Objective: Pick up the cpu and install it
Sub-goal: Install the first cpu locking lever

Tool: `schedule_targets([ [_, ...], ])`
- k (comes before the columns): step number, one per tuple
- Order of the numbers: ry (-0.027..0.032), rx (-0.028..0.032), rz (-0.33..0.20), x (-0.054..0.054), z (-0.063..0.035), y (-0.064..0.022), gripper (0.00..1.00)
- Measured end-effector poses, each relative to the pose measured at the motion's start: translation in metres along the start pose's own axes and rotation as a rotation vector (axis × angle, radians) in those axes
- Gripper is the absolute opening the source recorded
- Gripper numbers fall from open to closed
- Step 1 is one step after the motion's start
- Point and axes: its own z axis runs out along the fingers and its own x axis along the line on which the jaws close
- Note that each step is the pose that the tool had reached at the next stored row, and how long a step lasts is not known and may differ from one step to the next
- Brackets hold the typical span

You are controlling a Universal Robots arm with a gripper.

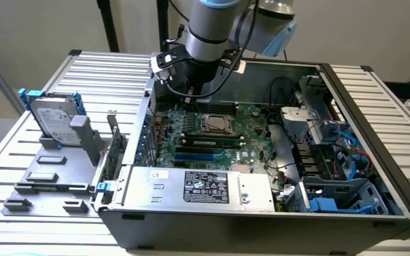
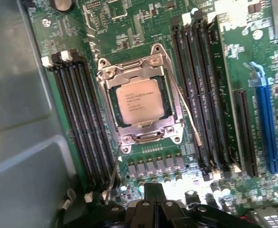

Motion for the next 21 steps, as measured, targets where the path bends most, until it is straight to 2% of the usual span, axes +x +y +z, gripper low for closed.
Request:
schedule_targets([
  [3,0.0536,0.0137,0.002,0.0000,0.0000,0.0000,0.11],
  [4,0.0691,0.0173,0.004,0.0000,0.0000,-0.0001,0.11],
  [5,0.0804,0.0190,0.011,0.0000,0.0000,-0.0001,0.11],
  [6,0.0889,0.0195,0.019,-0.0001,0.0000,-0.0002,0.11],
  [7,0.0949,0.0192,0.028,-0.0001,0.0000,-0.0003,0.11],
  [10,0.1029,0.0133,0.066,-0.0001,0.0001,-0.0002,0.11],
  [15,0.1038,0.0123,0.071,-0.0003,0.0004,-0.0007,0.11],
  [18,0.1091,0.0094,0.094,-0.0006,0.0005,-0.0019,0.11],
  [21,0.1106,0.0117,0.110,-0.0013,0.0005,-0.0021,0.11],
])
